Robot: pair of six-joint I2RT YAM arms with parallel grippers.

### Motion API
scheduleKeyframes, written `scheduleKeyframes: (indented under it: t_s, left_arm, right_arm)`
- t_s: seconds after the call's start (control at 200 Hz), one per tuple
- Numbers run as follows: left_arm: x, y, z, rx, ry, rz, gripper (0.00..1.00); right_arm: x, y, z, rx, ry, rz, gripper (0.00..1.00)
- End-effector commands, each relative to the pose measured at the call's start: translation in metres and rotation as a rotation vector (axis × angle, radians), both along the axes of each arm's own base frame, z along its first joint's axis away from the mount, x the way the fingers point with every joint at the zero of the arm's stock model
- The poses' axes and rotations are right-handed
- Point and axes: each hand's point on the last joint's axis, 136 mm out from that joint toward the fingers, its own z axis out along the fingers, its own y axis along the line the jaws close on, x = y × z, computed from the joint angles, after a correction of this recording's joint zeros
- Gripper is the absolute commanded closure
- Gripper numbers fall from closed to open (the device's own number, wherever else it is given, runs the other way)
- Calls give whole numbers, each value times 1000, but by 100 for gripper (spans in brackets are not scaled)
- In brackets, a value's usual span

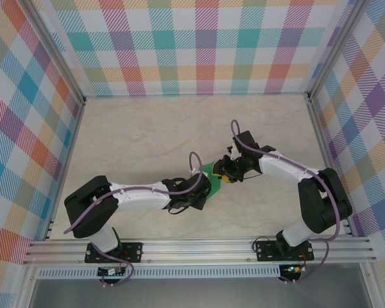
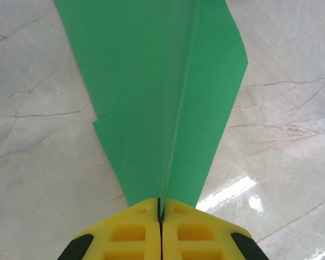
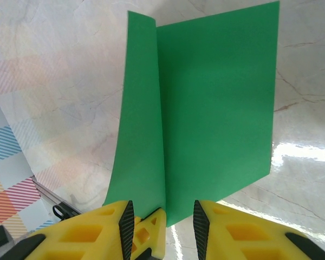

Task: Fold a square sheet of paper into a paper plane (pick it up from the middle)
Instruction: Fourth fold the wing at the center of the table.

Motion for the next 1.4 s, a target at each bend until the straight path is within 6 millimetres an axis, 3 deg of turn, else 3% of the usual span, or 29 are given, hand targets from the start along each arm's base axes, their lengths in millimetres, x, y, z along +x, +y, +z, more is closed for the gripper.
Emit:
scheduleKeyframes:
  t_s: [0.0, 0.45, 0.685, 1.15, 1.4]
  left_arm:
    - [1, -1, -3, -80, 50, 26, 95]
    - [5, 2, -8, -304, 177, 75, 95]
    - [9, 2, -7, -356, 216, 64, 95]
    - [10, 4, -13, -389, 276, 23, 94]
    - [12, 5, -15, -404, 293, 13, 94]
  right_arm:
    - [-5, -5, 7, -8, -31, 16, 64]
    - [-14, 3, 3, 65, -21, 54, 65]
    - [-18, 23, 3, 129, -29, 114, 77]
    - [-9, 59, -6, 168, -10, 169, 82]
    - [1, 64, -20, 147, 8, 150, 84]
